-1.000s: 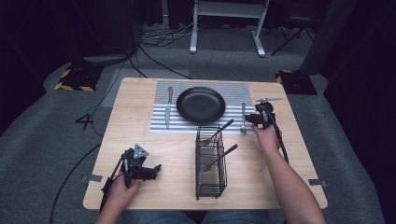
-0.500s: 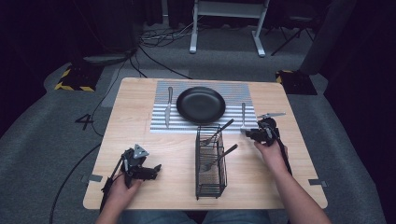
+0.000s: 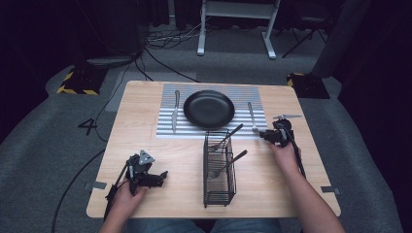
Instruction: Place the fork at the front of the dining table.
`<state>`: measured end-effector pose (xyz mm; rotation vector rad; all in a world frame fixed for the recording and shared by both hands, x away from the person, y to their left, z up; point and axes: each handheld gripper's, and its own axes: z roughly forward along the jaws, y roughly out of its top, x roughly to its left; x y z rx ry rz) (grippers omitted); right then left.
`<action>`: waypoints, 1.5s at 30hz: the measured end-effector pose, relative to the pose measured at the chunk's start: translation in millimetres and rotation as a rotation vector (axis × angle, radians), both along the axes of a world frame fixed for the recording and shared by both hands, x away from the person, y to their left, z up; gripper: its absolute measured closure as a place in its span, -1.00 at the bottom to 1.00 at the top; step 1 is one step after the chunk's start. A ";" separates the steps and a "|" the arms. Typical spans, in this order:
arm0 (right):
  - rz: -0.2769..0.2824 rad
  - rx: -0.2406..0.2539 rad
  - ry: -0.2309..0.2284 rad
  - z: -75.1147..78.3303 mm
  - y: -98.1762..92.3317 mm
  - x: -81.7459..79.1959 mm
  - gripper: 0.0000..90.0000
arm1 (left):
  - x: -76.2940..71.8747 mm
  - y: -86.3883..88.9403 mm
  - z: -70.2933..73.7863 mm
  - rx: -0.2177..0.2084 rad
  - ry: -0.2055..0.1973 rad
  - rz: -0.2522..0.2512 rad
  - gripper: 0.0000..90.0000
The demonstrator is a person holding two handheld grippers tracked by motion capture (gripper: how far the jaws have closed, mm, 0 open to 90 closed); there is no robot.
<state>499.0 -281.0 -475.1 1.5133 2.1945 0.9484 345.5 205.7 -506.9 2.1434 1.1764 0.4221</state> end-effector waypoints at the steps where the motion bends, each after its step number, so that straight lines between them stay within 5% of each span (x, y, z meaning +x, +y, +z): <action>1: 0.001 -0.003 -0.015 -0.9 0.7 1.7 0.35 | 0.0 0.0 0.0 0.000 0.000 0.000 -0.84; 3: 0.003 -0.012 -0.051 -3.1 1.2 5.8 0.32 | -0.1 0.0 0.0 0.000 0.000 0.000 -0.84; 8: -0.048 0.036 -0.014 -2.9 -0.8 30.1 0.31 | -0.1 0.0 0.0 0.000 0.000 0.000 -0.84; 10: -0.045 0.045 -0.037 -5.4 1.4 33.5 0.30 | -0.1 0.0 0.0 0.000 0.000 0.000 -0.84; 18: -0.057 0.054 -0.062 -9.2 4.7 35.1 0.19 | -0.1 0.0 0.0 0.000 0.000 0.000 -0.84; 25: -0.054 0.077 -0.021 -2.3 0.9 29.5 0.09 | -0.3 0.1 0.0 0.001 0.000 0.001 -0.84; 30: -0.001 0.053 -0.035 16.7 0.3 15.4 0.04 | -0.5 0.1 0.0 0.000 0.000 0.003 -0.84; 34: 0.100 0.038 -0.027 35.7 6.5 -2.6 -0.03 | -0.6 0.1 0.0 0.000 0.000 0.003 -0.84; 39: 0.192 -0.195 -0.085 57.2 20.4 -43.0 -0.05 | -0.8 0.1 -0.1 0.000 -0.001 0.005 -0.84; 42: 0.210 -0.187 -0.105 63.6 17.7 -55.7 -0.05 | -0.8 0.1 -0.1 0.000 -0.001 0.005 -0.84; 45: 0.217 -0.086 -0.121 74.4 5.6 -76.7 -0.07 | -0.8 0.0 -0.2 -0.001 -0.001 0.005 -0.84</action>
